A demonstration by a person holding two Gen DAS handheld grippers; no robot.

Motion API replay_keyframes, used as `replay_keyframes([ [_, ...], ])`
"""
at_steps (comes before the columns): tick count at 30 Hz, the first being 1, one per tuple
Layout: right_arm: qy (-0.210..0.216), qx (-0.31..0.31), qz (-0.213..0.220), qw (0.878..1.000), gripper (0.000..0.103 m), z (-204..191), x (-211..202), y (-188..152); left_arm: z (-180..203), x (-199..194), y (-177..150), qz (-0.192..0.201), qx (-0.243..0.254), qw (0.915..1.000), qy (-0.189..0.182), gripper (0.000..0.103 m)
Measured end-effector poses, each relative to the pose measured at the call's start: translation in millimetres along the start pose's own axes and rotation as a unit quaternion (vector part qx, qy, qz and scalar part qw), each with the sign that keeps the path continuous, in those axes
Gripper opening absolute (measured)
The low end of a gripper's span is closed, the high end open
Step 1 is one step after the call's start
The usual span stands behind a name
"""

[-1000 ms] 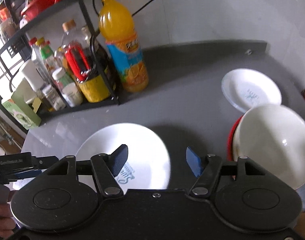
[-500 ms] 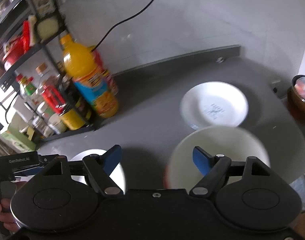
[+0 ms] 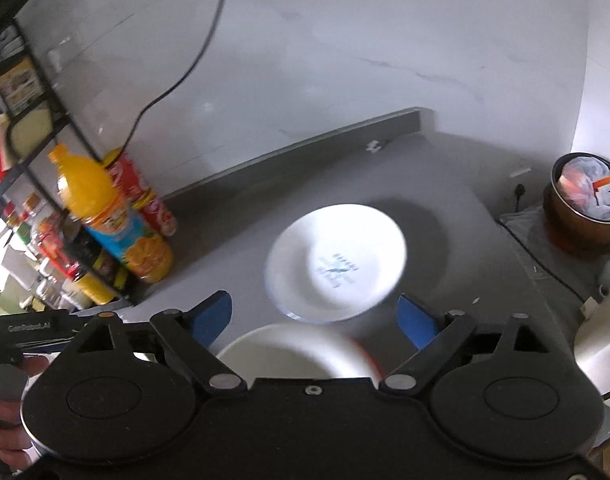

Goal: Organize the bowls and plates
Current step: 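Move both grippers to the white 'Bakery' plate rim, then close both grippers on the 'Bakery' plate rim and tilt it up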

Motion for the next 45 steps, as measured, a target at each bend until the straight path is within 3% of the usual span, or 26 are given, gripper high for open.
replay_keyframes([
  [10,0.01,0.023,-0.038,0.999,0.087,62,44,-1,56,47,3,-0.029,-0.01,0.9995,0.007,0.092],
  [20,0.046,0.048,-0.083,0.994,0.066,95,97,6,79,91,14,-0.045,-0.044,0.9979,0.01,0.089],
  [23,0.06,0.055,-0.095,0.992,0.06,100,112,5,83,107,17,-0.059,-0.057,0.9966,0.006,0.079],
  [25,0.067,0.058,-0.107,0.99,0.059,102,123,3,83,118,18,-0.072,-0.069,0.995,0.008,0.065],
  [31,0.086,0.058,-0.13,0.986,0.046,106,153,0,78,152,21,-0.104,-0.108,0.9887,0.0,0.04],
  [42,0.108,0.071,-0.156,0.979,0.027,107,184,-2,68,194,15,-0.145,-0.152,0.9777,0.006,0.02],
  [45,0.107,0.068,-0.158,0.979,0.024,105,189,-2,66,198,15,-0.153,-0.163,0.9747,-0.007,0.014],
])
Point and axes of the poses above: each gripper's, at about its wrist camera, not at the fingertips, and x roughly the way its jaws point, z to its right, y to its top, the point moved 8 cm from there along x, roughly the way its jaws point, and after that the axes turned 10 degrees about -x, right-handed, at the moved point
